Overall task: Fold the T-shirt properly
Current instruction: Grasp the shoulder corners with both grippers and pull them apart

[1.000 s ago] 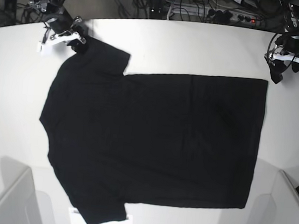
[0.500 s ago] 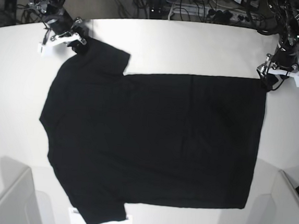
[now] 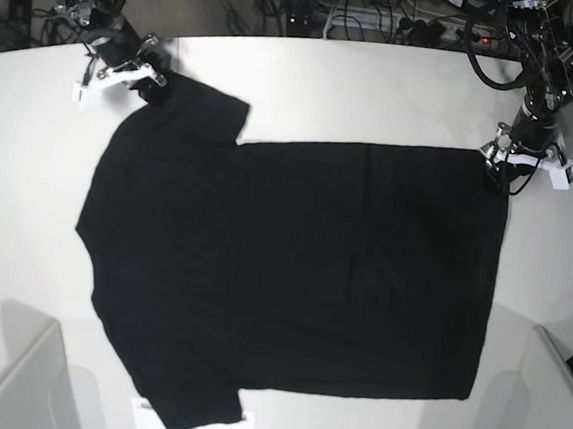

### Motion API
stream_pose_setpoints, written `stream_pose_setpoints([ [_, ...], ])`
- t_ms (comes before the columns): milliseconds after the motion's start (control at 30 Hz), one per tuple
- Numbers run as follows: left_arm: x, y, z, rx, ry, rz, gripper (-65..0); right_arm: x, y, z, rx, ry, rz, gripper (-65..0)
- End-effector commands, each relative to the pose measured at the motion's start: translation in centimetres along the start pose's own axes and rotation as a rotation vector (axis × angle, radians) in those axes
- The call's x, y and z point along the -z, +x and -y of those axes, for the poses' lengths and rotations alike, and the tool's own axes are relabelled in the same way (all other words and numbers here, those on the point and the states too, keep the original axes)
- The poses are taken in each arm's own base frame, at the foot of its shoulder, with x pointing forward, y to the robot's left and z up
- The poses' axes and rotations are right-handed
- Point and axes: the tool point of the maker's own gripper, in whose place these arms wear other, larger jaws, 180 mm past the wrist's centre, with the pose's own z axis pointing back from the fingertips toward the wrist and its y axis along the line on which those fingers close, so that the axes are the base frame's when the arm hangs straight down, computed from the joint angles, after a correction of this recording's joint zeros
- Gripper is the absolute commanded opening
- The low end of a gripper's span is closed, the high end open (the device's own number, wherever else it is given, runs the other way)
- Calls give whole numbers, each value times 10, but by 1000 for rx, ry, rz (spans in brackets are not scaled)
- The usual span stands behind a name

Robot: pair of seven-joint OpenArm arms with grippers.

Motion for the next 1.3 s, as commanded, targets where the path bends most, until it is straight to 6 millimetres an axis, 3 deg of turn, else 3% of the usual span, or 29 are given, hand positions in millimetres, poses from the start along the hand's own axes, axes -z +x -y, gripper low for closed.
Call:
stream_pose_setpoints([
  [0, -1, -15, -3, -4, 13, -68, -258, -3, -6, 9, -13, -41, -34, -650],
  [233, -2, -15, -4, 1, 16, -70, -650, -4, -4, 11, -11, -46, -27, -650],
  [500, -11, -24, -17, 11, 43, -91, -650, -16, 7, 19, -11, -69, 12, -650],
  [700, -31, -22, -13, 66, 38, -78, -650, -29, 11, 7, -46, -52, 33, -650],
  [967, -57, -22, -8, 137, 31, -69, -650, -36, -1, 13, -41, -69, 9, -650],
  [1067, -62, -27, -12, 145, 42, -85, -650, -40, -9, 17, -36, -81, -8, -650],
  [1267, -72, -35, -28, 171, 75, -121, -650, -56, -15, 8, -65, -73, -13, -650],
])
